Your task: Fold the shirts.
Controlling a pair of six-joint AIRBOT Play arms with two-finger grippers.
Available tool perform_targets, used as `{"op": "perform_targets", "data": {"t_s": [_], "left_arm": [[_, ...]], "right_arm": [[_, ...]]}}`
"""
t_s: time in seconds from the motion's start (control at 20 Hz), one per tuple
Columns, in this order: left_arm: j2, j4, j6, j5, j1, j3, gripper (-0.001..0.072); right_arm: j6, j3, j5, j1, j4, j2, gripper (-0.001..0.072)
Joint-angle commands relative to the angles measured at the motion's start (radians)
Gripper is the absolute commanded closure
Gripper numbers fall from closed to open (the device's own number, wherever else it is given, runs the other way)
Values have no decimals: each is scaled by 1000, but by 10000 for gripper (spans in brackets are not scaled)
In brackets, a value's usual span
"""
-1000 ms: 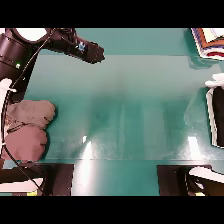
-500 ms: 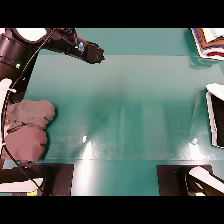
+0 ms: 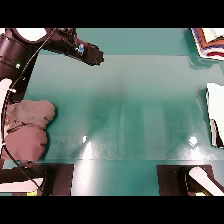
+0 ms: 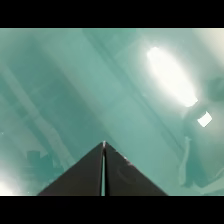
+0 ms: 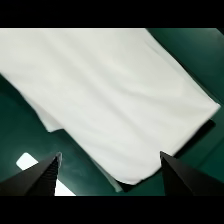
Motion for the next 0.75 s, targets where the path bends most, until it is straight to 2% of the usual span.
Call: {"op": "perform_targets", "data": {"t_s": [0.0, 0.15, 0.2, 0.3, 0.35, 0.4, 0.55, 0.7], "left_arm": [[0, -1, 1, -9, 0, 0, 680], [0, -5, 1, -6, 0, 0, 680], [0, -5, 1, -1, 0, 0, 680], [0, -5, 1, 9, 0, 0, 680], [0, -5, 1, 19, 0, 0, 680], [0, -5, 1, 27, 0, 0, 680], [0, -5, 1, 39, 0, 0, 680], [0, -5, 1, 39, 0, 0, 680]], "right_arm": [[1, 62, -24, 177, 142, 16, 26], [1, 102, -69, 431, 159, 12, 31], [1, 103, -96, 510, 159, 12, 103], [0, 103, -154, 660, 157, 11, 368], [0, 104, -182, 725, 157, 11, 556], [0, 103, -205, 776, 157, 11, 686], [0, 103, -238, 876, 157, 11, 686], [0, 103, -234, 888, 158, 11, 686]]}}
